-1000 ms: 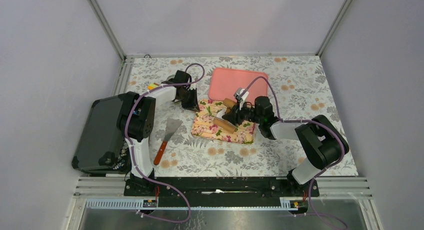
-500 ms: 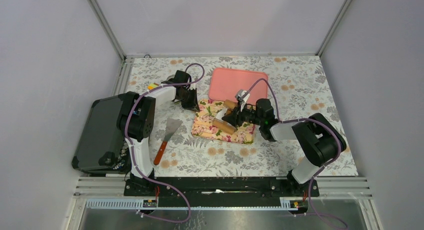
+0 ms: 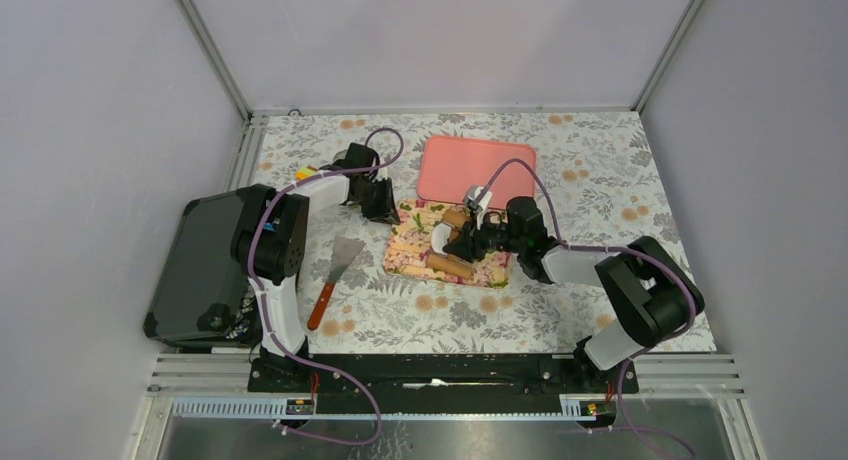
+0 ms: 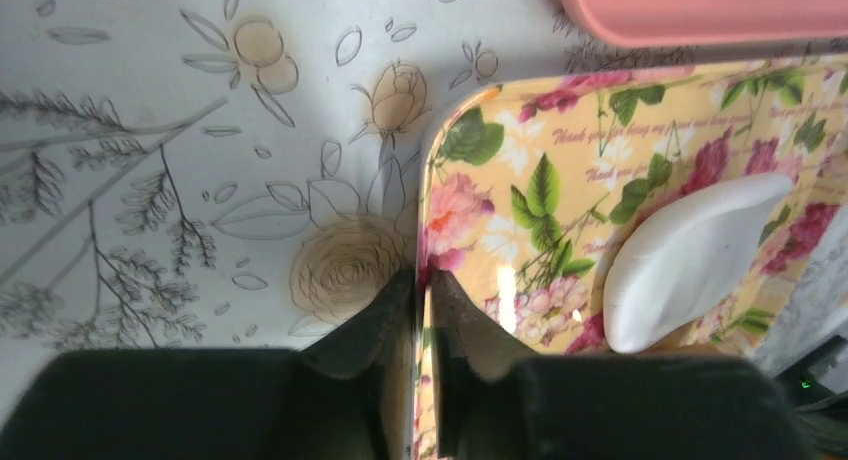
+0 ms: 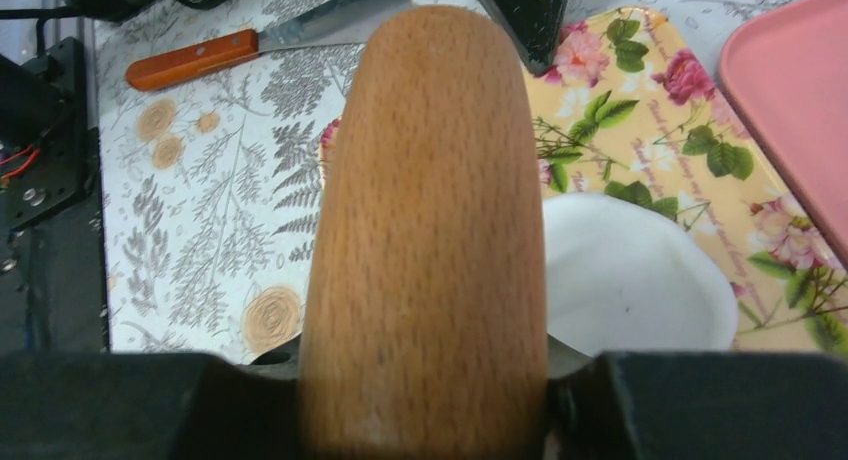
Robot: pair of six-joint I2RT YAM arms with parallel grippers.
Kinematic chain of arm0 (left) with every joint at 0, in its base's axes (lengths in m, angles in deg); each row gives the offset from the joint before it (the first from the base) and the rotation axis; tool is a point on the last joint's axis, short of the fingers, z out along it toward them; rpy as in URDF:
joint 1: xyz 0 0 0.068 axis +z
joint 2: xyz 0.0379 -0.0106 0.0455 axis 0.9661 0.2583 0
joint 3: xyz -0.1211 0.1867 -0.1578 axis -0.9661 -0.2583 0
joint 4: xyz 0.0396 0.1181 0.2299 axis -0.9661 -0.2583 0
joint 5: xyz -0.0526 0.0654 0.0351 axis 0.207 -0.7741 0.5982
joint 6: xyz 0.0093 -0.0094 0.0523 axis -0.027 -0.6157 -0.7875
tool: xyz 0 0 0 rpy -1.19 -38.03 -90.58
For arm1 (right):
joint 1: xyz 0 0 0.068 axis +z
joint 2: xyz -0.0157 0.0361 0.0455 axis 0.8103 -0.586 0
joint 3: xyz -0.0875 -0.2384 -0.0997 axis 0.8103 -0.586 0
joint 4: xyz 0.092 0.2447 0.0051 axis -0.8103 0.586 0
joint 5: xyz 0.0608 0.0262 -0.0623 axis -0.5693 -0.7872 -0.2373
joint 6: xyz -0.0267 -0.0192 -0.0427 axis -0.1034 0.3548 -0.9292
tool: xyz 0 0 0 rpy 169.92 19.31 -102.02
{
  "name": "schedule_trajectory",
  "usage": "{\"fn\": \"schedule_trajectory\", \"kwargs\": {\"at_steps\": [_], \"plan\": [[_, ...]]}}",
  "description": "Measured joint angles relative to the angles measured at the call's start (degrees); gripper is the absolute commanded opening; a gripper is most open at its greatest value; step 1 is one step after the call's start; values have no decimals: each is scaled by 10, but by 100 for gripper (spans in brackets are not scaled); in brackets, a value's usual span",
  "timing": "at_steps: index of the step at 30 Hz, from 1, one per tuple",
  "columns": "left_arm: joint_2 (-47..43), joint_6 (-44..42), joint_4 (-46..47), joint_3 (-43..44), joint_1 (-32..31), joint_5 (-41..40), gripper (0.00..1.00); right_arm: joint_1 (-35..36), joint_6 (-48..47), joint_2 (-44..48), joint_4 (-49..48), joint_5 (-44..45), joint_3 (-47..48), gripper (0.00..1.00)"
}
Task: Roll out the dumpling wrappers from the dough
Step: Flatten out the dough on the work surface.
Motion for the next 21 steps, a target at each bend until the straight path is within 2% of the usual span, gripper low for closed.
{"fn": "schedule_trajectory", "kwargs": {"at_steps": [3,6,7,10,14,21], "plan": [[-7,18,-2,-6,-2,14,64,0,-13,31,68,-14,10,0],[-21,17,-10,-4,-12,21,88,-3,-17,64,144,-42,42,0],[-26,14,-16,-4,-16,17,92,-7,-12,75,161,-54,55,0],[-42,-8,-40,-4,-22,10,99,-37,18,113,178,-85,89,0],[-44,-63,-84,35,-21,8,99,-83,55,147,174,-98,106,0],[26,-240,-183,272,-25,17,98,-146,116,175,154,-102,104,0]]}}
